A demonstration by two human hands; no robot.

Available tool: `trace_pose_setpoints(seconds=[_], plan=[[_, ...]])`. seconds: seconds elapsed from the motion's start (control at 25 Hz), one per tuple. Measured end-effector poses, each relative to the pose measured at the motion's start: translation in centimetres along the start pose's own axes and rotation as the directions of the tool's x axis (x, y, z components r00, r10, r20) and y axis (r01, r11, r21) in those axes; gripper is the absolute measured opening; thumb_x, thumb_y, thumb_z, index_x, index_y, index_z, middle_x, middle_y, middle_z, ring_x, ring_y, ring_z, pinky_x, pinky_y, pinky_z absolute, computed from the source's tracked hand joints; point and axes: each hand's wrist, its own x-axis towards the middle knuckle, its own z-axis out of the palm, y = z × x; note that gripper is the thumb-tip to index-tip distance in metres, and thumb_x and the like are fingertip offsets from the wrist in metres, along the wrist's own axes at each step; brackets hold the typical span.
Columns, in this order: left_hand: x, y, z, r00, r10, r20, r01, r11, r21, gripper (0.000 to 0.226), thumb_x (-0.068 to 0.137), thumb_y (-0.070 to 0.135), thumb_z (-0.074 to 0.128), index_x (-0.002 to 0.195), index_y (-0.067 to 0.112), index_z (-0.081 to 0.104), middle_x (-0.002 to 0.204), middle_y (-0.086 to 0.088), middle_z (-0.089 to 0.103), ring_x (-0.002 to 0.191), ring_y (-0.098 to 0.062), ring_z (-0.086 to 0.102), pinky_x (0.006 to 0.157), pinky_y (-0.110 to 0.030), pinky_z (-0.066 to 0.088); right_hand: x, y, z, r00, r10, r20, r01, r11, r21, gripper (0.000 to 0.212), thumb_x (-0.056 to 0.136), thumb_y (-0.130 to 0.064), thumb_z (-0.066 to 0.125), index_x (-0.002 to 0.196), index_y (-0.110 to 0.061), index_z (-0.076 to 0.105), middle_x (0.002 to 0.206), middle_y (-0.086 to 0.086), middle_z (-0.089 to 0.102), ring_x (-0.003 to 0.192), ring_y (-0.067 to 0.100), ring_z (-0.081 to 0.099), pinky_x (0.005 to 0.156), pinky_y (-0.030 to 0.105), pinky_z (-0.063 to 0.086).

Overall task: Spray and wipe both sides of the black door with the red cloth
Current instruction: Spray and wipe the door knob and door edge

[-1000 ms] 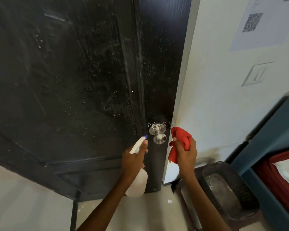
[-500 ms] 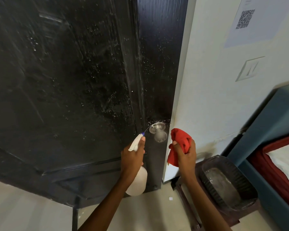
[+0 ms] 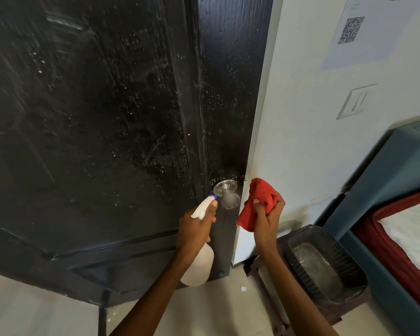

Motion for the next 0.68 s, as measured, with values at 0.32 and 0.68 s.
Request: trace_pose_setpoints(seconds=[0.32, 0.68], plan=[[-0.3, -0.6, -0.3, 0.999, -0.027, 0.046, 0.022, 0.994, 0.106, 0.048, 0.088, 0.064, 0.062, 0.091, 0.016, 0.07, 0.081, -0.004, 0.071, 0.066, -0.017, 0.065, 0.053, -0.027, 0.05, -0.5, 1.4, -1.0, 0.999, -0.035, 0.022, 0.037, 0.996, -0.083, 0.044, 0.084, -0.061, 0.06, 0.12, -0.07, 0.036, 0.135, -0.001, 0.051, 0.117, 0.026, 0.06, 0.098, 0.051, 0.056], [-3.0, -2.3, 0.1, 0.998, 0.05, 0.038, -0.055, 0.99, 0.129, 0.039, 0.088, 0.06, 0.062, 0.101, 0.023, 0.067, 0.086, 0.005, 0.069, 0.085, -0.015, 0.069, 0.081, -0.042, 0.062, -0.6, 2.9, -1.5, 0.999, -0.022, 0.049, 0.029, 0.988, -0.151, 0.068, 0.084, -0.063, 0.056, 0.142, -0.032, 0.04, 0.135, -0.003, 0.053, 0.118, 0.02, 0.059, 0.102, 0.051, 0.054]])
